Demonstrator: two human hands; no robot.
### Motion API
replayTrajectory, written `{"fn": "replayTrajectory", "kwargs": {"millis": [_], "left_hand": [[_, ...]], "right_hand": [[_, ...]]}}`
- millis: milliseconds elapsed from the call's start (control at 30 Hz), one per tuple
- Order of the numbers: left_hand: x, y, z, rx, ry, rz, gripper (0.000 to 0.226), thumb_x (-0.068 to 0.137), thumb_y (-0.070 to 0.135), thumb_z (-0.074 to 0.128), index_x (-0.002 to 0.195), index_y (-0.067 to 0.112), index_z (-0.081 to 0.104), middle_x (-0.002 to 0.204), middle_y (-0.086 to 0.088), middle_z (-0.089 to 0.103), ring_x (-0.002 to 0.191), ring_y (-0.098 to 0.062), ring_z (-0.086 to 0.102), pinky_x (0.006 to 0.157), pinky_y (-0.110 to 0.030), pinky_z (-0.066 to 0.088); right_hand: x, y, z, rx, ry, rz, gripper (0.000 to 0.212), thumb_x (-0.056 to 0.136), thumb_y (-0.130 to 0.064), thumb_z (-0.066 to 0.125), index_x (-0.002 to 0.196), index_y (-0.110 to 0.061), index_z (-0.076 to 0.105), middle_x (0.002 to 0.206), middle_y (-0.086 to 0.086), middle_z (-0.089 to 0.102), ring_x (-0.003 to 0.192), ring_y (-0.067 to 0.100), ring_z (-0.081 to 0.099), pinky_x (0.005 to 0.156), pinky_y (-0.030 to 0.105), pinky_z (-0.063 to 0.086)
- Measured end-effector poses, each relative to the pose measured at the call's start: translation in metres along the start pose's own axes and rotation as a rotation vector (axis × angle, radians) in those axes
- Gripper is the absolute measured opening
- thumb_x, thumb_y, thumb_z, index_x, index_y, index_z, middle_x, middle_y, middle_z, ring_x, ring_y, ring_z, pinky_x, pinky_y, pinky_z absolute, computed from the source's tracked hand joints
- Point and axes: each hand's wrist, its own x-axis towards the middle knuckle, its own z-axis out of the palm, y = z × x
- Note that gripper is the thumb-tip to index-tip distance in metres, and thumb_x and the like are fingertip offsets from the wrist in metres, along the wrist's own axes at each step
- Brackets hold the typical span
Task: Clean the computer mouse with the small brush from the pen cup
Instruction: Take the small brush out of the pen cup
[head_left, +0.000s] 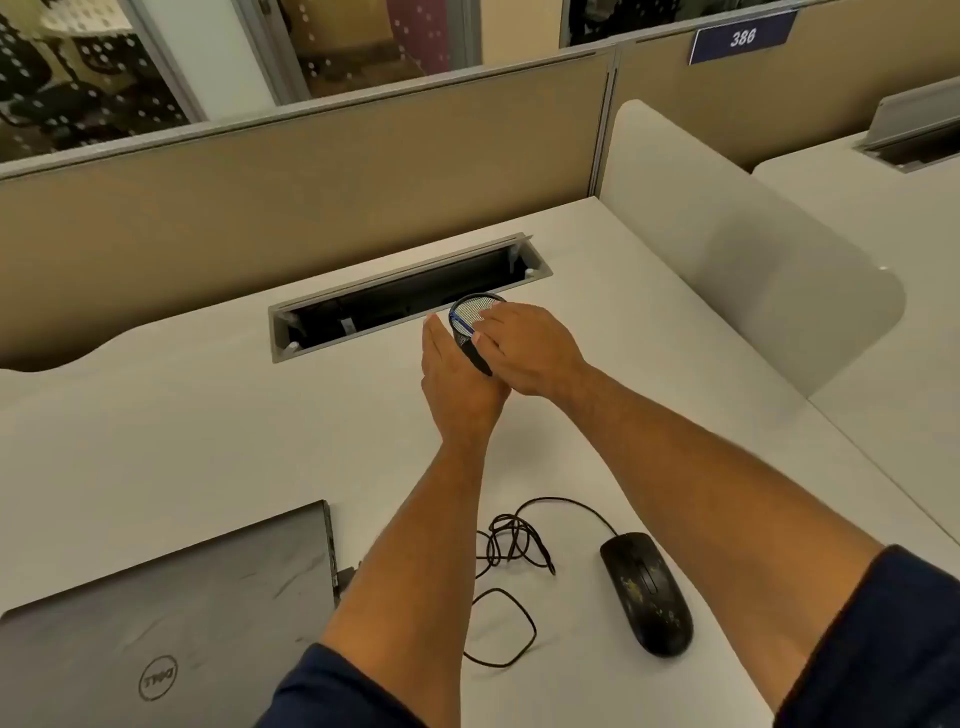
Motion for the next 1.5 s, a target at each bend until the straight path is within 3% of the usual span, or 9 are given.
{"fn": "replayTrajectory", "kwargs": {"millis": [167, 433, 633, 767, 933, 1100, 1233, 1367, 1500], "left_hand": [[0.015, 0.001, 0.002, 0.06, -0.026, -0.017, 0.104, 0.084, 0.052, 0.076, 0.16, 0.013, 0.017, 0.159, -0.01, 0.039, 0.138, -0.029, 0.05, 0.111, -0.047, 0.046], [0.026, -0.001, 0.011, 0.032, -0.051, -0.056, 0.091, 0.09, 0.048, 0.072, 0.159, 0.015, 0.023, 0.152, -0.008, 0.05, 0.134, -0.029, 0.054, 0.111, -0.047, 0.045], [0.024, -0.002, 0.012, -0.05, -0.036, -0.042, 0.071, 0.095, 0.04, 0.067, 0.154, 0.013, 0.036, 0.146, -0.009, 0.056, 0.128, -0.029, 0.058, 0.108, -0.047, 0.05], [0.024, -0.003, 0.009, -0.053, -0.028, -0.023, 0.066, 0.098, 0.038, 0.063, 0.153, 0.011, 0.038, 0.145, -0.009, 0.056, 0.129, -0.027, 0.058, 0.109, -0.044, 0.049], [0.021, 0.003, 0.002, -0.067, 0.009, -0.022, 0.071, 0.095, 0.042, 0.065, 0.154, 0.013, 0.036, 0.151, -0.009, 0.051, 0.136, -0.028, 0.052, 0.114, -0.045, 0.044], [0.02, 0.021, -0.017, 0.023, 0.105, 0.123, 0.069, 0.094, 0.041, 0.067, 0.151, 0.01, 0.044, 0.151, -0.01, 0.052, 0.14, -0.028, 0.048, 0.117, -0.042, 0.036], [0.019, 0.04, -0.032, 0.01, 0.086, 0.252, 0.041, 0.1, 0.036, 0.06, 0.133, 0.011, 0.063, 0.126, -0.009, 0.07, 0.117, -0.025, 0.065, 0.106, -0.042, 0.05], [0.006, 0.049, -0.037, -0.019, 0.008, 0.211, 0.026, 0.101, 0.031, 0.059, 0.117, 0.015, 0.072, 0.108, -0.004, 0.075, 0.094, -0.017, 0.068, 0.093, -0.036, 0.057], [-0.015, 0.05, -0.036, -0.094, -0.157, 0.169, 0.023, 0.098, 0.028, 0.066, 0.112, 0.013, 0.076, 0.102, -0.004, 0.077, 0.09, -0.016, 0.069, 0.09, -0.028, 0.055]], "right_hand": [[0.021, -0.007, 0.001, 0.02, -0.116, 0.009, 0.055, 0.11, -0.045, 0.031, 0.157, -0.017, 0.037, 0.161, 0.007, 0.042, 0.148, 0.026, 0.038, 0.124, 0.039, 0.02], [0.034, -0.009, 0.007, 0.021, -0.207, 0.032, 0.054, 0.111, -0.043, 0.024, 0.159, -0.019, 0.031, 0.164, 0.007, 0.037, 0.151, 0.027, 0.031, 0.126, 0.042, 0.013], [0.035, -0.009, 0.013, 0.017, -0.187, 0.007, 0.05, 0.111, -0.041, 0.025, 0.154, -0.021, 0.04, 0.159, 0.005, 0.044, 0.149, 0.026, 0.034, 0.125, 0.045, 0.01], [0.033, -0.007, 0.014, 0.072, -0.102, -0.023, 0.047, 0.11, -0.039, 0.034, 0.15, -0.018, 0.047, 0.154, 0.006, 0.05, 0.143, 0.027, 0.044, 0.123, 0.043, 0.023], [0.022, -0.006, 0.013, 0.431, 0.104, 0.064, 0.045, 0.107, -0.033, 0.048, 0.148, -0.014, 0.052, 0.151, 0.009, 0.055, 0.135, 0.029, 0.054, 0.116, 0.037, 0.037], [0.01, -0.004, 0.0, 0.602, 0.3, 0.031, 0.038, 0.103, -0.022, 0.058, 0.138, -0.008, 0.062, 0.142, 0.013, 0.062, 0.128, 0.03, 0.06, 0.107, 0.027, 0.042], [-0.002, -0.006, -0.019, 0.678, 0.443, -0.007, 0.03, 0.099, -0.016, 0.065, 0.127, -0.005, 0.071, 0.128, 0.014, 0.071, 0.116, 0.027, 0.067, 0.102, 0.026, 0.05], [-0.021, -0.004, -0.033, 0.789, 0.528, 0.038, 0.022, 0.096, -0.014, 0.07, 0.116, -0.007, 0.075, 0.113, 0.011, 0.077, 0.103, 0.022, 0.073, 0.094, 0.027, 0.057], [-0.046, 0.008, -0.039, 0.904, 0.553, 0.149, 0.015, 0.094, -0.013, 0.073, 0.108, -0.016, 0.069, 0.109, 0.007, 0.077, 0.098, 0.02, 0.075, 0.089, 0.03, 0.062]]}}
